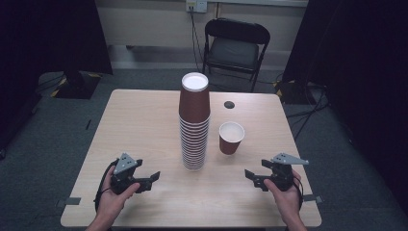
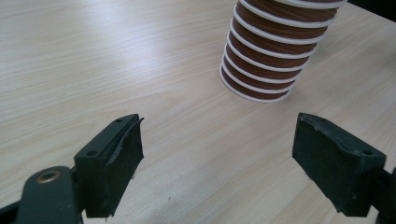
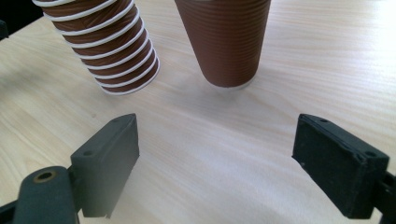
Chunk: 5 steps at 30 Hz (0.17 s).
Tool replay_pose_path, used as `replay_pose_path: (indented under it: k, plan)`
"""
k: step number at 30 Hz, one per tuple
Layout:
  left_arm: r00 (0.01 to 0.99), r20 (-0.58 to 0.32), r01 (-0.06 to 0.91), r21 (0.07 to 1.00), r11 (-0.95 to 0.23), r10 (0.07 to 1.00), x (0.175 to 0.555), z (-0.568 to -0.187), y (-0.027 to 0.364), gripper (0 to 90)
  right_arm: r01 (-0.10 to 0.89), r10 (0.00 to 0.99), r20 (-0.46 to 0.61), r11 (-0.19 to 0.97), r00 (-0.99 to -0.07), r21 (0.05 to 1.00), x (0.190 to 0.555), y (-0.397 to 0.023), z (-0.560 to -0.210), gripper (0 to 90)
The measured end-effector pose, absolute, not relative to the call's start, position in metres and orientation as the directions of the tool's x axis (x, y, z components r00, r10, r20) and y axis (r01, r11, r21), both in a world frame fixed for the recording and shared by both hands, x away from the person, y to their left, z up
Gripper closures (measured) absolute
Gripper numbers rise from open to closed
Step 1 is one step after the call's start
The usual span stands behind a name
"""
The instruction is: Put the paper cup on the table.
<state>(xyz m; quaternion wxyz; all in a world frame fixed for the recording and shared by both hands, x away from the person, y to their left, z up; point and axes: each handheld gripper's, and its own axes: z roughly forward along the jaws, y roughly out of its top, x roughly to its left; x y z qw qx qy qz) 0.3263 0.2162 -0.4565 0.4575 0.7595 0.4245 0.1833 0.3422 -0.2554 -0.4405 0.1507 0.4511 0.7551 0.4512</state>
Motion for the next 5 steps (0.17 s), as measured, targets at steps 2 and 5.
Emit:
replay_pose_path:
  k: [2,5]
  plan:
    - [0.576,-0.102,0.474,0.851,-0.229,0.811,0.3269,-0.4569,0.2163,16.0,0.546,0.822,0.180,0.180,-0.541,0.818,0.3385,-0.2584,-0.4441,14.0]
    - [0.573,-0.110,0.478,0.850,-0.221,0.812,0.3270,-0.4571,0.2164,16.0,0.554,0.828,0.176,0.183,-0.532,0.812,0.3360,-0.2609,-0.4511,13.8]
